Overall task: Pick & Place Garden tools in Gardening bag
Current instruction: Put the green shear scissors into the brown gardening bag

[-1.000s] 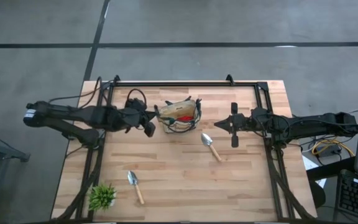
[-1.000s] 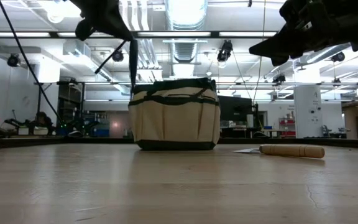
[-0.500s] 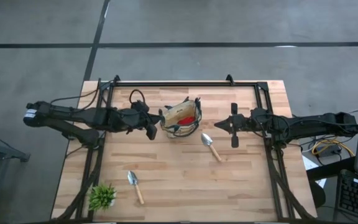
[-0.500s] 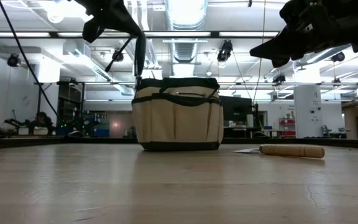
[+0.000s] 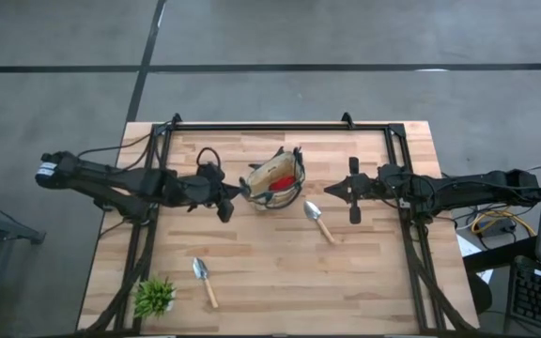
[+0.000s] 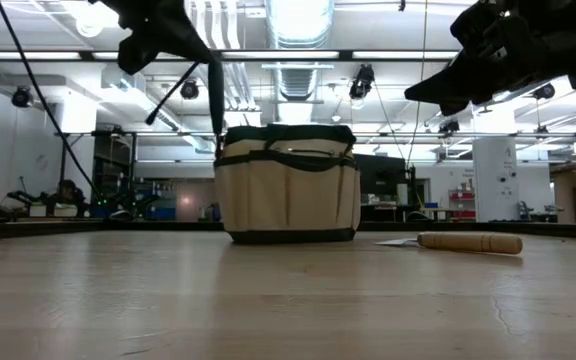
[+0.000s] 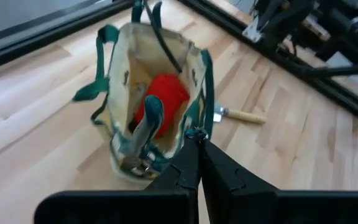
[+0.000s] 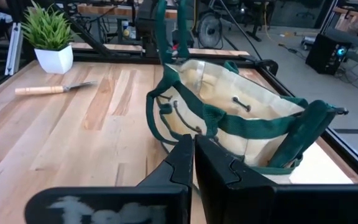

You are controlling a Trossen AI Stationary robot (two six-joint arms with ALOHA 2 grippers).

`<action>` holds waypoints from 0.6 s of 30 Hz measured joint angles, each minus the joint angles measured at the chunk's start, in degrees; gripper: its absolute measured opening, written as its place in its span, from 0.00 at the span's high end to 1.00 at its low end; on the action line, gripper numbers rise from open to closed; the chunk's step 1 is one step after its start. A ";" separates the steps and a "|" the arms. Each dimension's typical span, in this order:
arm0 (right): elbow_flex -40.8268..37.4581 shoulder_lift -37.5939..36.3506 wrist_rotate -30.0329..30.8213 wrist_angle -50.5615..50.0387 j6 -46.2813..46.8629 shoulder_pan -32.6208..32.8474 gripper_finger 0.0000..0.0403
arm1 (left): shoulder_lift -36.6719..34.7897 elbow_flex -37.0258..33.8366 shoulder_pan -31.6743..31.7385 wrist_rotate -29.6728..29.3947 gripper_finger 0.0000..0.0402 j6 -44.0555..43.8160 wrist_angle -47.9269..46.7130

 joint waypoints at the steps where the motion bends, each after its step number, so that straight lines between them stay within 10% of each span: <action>1: 0.00 0.00 0.00 0.02 0.03 0.00 0.98 | -0.12 0.00 -0.13 0.01 0.98 -0.43 -1.01; 18: 0.00 0.00 0.01 2.66 0.01 -0.01 0.98 | -0.73 -0.02 0.25 -5.03 0.98 -0.61 -1.79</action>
